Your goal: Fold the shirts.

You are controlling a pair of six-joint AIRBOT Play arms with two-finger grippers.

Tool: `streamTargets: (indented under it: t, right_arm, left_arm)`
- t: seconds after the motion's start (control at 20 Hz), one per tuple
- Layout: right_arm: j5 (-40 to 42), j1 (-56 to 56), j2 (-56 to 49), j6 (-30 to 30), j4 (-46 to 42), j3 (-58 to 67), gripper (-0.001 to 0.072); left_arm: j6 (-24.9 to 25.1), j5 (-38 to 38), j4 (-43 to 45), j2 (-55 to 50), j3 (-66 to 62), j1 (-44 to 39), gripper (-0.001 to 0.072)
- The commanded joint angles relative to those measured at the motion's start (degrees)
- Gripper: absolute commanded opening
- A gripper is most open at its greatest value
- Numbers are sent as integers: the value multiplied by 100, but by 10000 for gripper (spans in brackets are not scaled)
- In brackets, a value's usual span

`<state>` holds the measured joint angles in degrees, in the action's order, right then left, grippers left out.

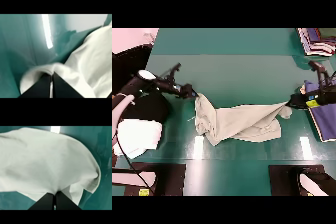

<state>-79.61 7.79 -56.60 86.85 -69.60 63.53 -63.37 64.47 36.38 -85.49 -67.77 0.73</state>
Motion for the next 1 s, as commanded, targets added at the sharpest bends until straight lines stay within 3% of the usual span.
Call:
streamTargets:
  t: [0.0, 0.2, 0.5, 0.7, 0.95]
  right_arm:
    - [-240, -2, 7, -118, -455, 1073, 14]
    - [-538, -2, 7, -146, -562, 3220, 15]
    - [-1196, 0, 7, -146, -981, 5403, 14]
    - [-1360, -2, 146, -146, -1451, 5692, 14]
    - [-1453, -2, 236, -26, -1449, 4743, 13]
  left_arm:
    - [-273, -26, 295, 1005, -905, 317, 28]
    - [-358, 66, 776, 2632, -2490, 730, 28]
    - [-1054, 101, 1624, 4059, -4059, 730, 28]
    - [-1296, 133, 2000, 4144, -4719, 730, 27]
    - [-1331, 479, 2046, 3432, -4647, 728, 28]
